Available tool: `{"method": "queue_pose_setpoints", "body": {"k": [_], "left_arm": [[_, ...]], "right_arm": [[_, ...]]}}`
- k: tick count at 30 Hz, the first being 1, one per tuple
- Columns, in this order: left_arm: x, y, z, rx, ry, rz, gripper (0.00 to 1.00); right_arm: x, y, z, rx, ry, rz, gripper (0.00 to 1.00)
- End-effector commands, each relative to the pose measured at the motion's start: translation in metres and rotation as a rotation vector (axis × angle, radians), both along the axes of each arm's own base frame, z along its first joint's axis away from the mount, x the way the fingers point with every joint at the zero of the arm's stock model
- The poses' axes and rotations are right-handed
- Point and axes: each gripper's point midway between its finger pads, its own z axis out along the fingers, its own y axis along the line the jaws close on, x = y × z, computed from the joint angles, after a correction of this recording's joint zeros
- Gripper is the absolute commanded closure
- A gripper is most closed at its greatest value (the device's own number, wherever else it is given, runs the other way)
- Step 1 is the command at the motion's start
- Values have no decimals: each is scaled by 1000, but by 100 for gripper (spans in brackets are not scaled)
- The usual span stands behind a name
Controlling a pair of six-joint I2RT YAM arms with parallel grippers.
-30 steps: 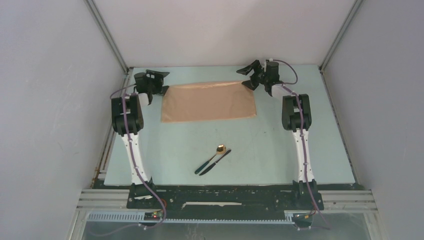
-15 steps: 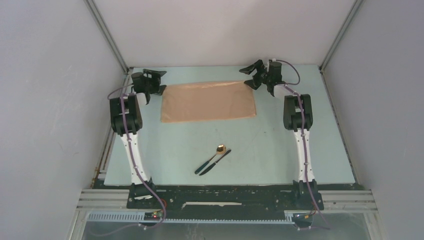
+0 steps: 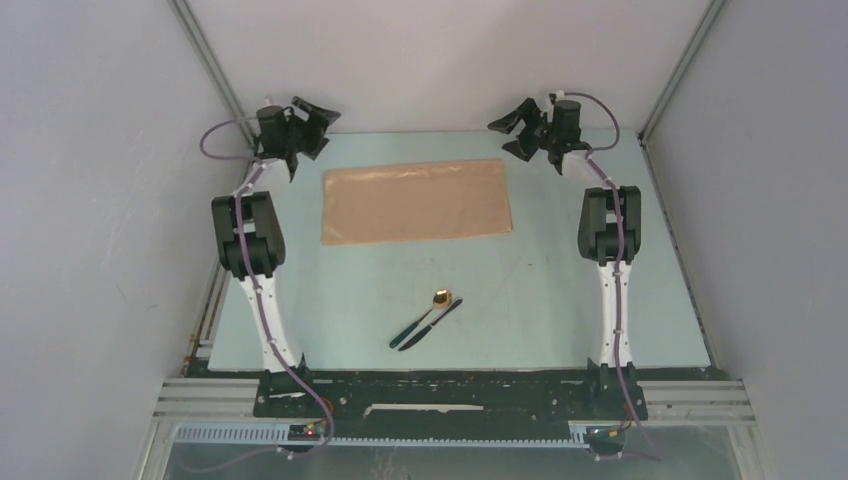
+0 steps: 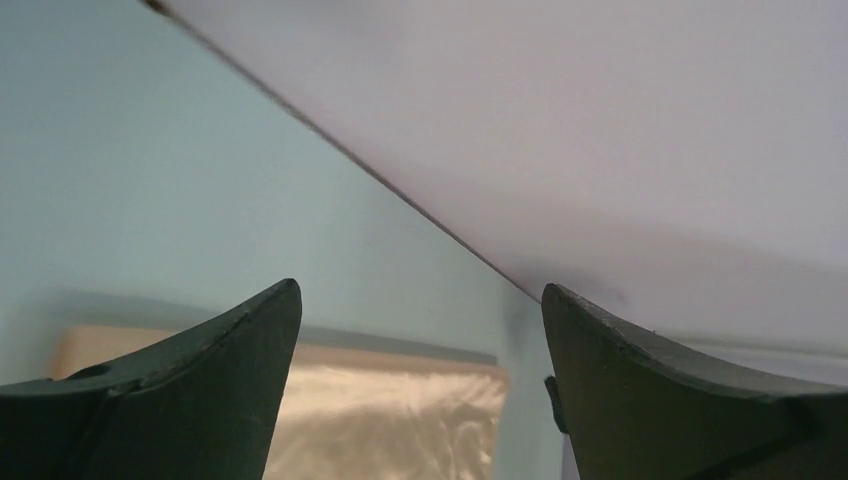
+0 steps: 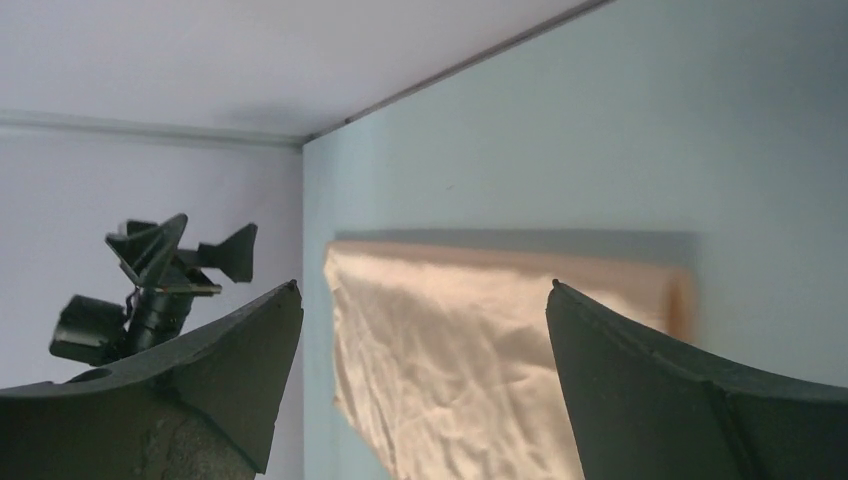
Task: Fold the napkin into a case and place the utensils inside
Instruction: Smooth out the rectangle-folded napkin at the center of the board.
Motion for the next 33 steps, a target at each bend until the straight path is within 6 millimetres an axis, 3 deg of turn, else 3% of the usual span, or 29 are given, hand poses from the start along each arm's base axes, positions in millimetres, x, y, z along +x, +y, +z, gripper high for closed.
{"method": "queue_pose_setpoints", "body": {"k": [1, 5, 9, 13, 23, 29, 33], "left_arm": [[-23, -87, 51, 3, -129, -184, 5], [-25, -142, 36, -112, -131, -262, 6], [-17, -166, 16, -202, -121, -273, 6], [-6, -178, -8, -238, -90, -271, 6], [2, -175, -46, -277, -27, -198, 6], [5, -151, -70, -297, 27, -134, 6], [6, -130, -67, -273, 30, -122, 6]], "right_arm": [[-28, 76, 55, 34, -140, 126, 0], [-32, 111, 52, 119, -159, 163, 0], [-24, 127, 44, 152, -160, 174, 0], [-13, 131, 20, 161, -125, 167, 0], [0, 134, -22, 117, -55, 101, 0], [4, 119, -35, 99, -23, 73, 0], [6, 103, -32, 80, -12, 69, 0]]}}
